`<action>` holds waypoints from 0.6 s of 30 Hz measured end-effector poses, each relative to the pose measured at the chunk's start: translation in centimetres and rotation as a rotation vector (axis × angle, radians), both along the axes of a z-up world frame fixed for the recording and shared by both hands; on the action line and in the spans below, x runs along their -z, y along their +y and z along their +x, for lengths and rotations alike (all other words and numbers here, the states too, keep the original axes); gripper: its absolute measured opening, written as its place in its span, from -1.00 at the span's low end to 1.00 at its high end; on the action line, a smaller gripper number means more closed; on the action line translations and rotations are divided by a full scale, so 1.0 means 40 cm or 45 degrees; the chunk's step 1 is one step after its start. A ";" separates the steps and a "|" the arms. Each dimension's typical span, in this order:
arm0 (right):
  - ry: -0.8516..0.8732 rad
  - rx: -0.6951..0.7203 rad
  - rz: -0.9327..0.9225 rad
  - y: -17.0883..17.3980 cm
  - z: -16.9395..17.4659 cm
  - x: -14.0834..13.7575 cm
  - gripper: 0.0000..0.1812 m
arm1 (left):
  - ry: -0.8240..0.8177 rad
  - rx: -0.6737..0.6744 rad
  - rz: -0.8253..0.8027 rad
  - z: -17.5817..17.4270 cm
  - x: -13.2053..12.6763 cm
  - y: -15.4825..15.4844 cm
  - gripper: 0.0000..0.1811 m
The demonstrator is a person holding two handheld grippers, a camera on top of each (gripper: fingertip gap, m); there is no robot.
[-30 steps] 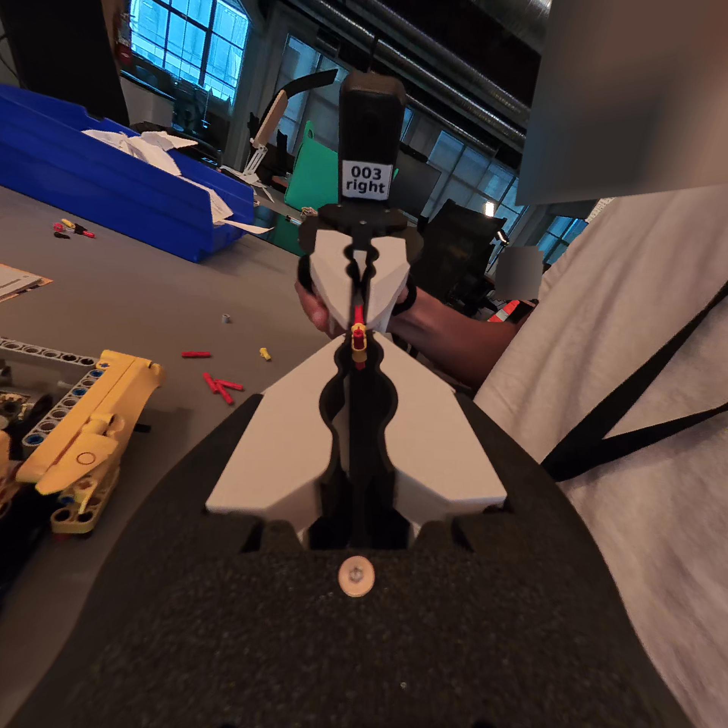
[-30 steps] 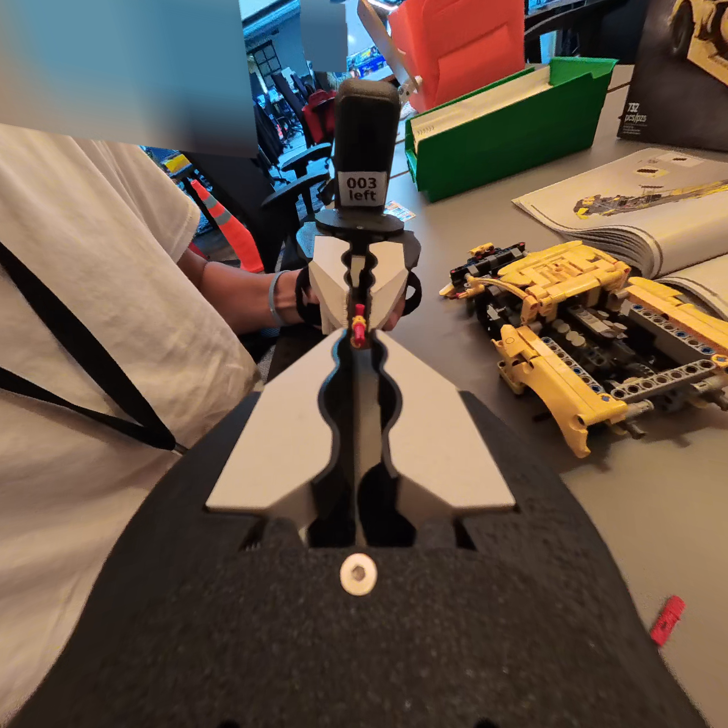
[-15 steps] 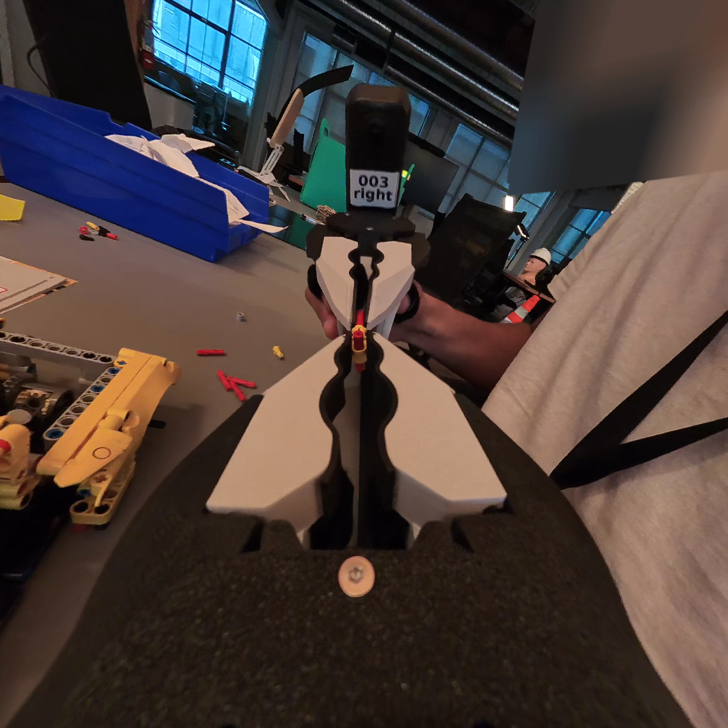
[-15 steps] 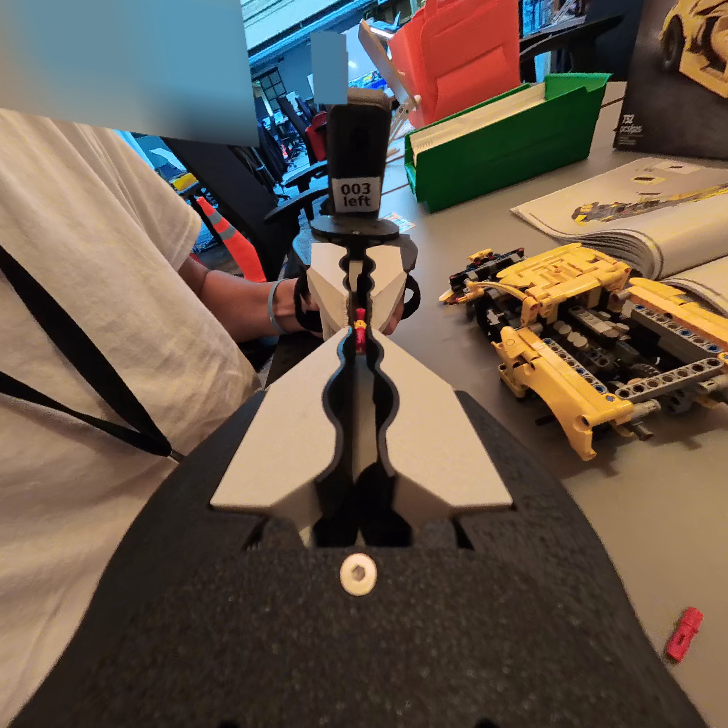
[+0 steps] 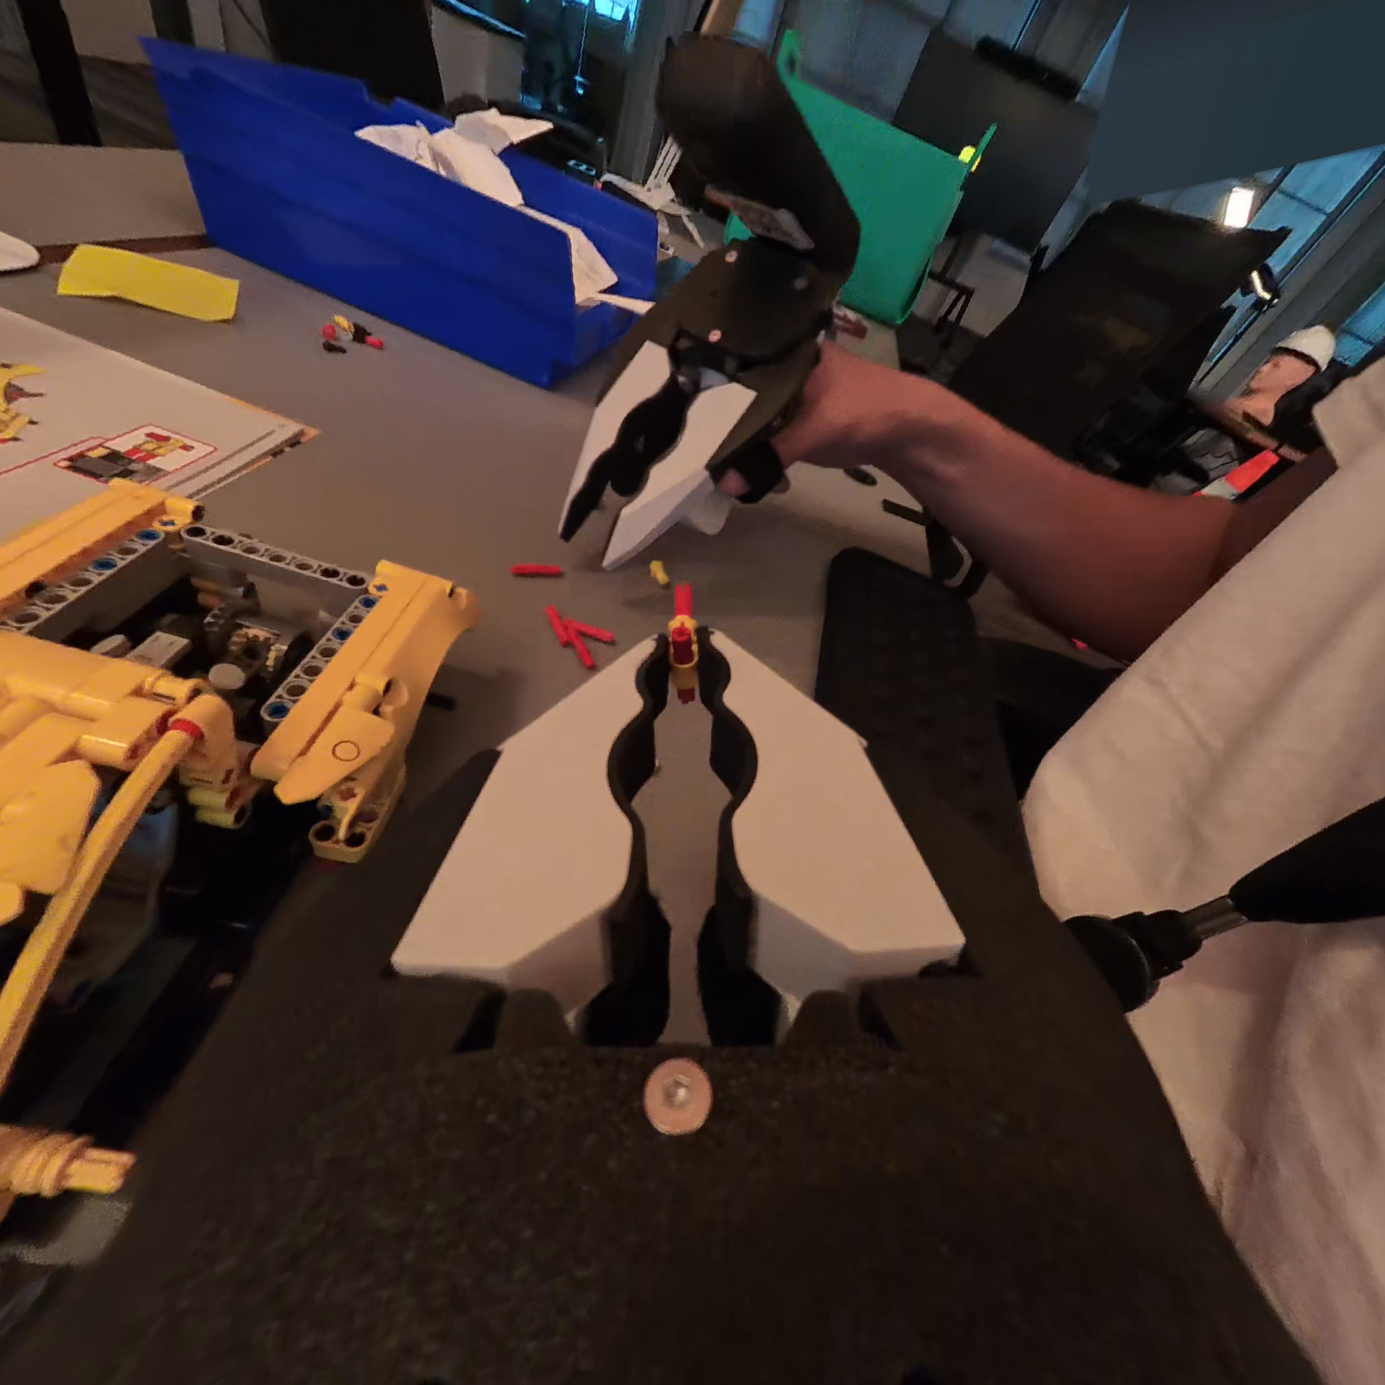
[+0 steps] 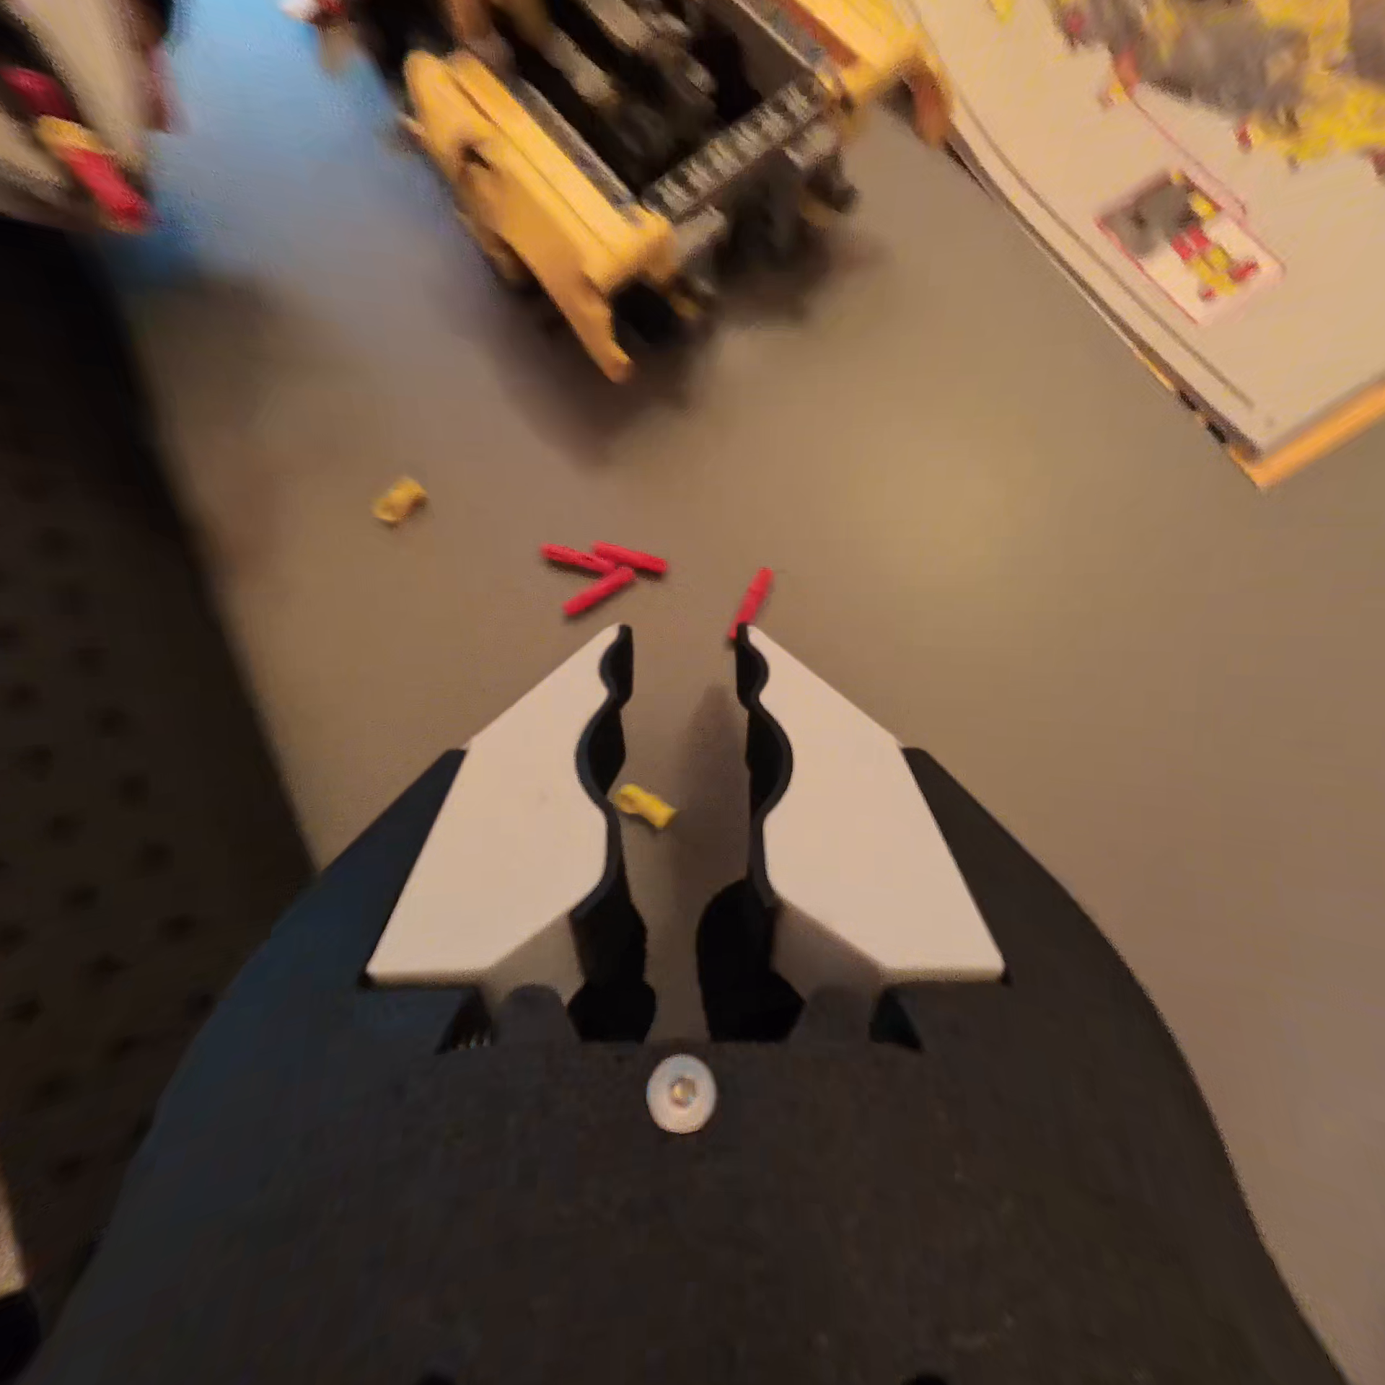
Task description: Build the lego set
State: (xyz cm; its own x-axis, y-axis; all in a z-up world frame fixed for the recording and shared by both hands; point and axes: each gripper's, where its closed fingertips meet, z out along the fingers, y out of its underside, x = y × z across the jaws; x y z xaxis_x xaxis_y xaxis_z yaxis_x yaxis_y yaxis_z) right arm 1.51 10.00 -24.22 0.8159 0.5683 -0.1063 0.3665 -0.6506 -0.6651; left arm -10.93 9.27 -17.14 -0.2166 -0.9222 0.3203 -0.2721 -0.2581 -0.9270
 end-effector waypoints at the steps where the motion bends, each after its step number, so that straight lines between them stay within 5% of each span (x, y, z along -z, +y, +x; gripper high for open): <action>1: 0.006 0.023 -0.022 0.006 0.009 0.017 -0.72 | 0.006 -0.003 -0.002 0.000 0.002 0.001 -0.93; 9: -0.153 0.117 0.110 0.056 0.014 0.051 -0.81 | -0.015 0.009 -0.088 -0.001 -0.006 0.005 -0.93; 18: -0.281 0.003 0.265 0.071 -0.035 0.018 -0.96 | -0.121 -0.017 -0.291 -0.016 -0.043 0.043 -0.93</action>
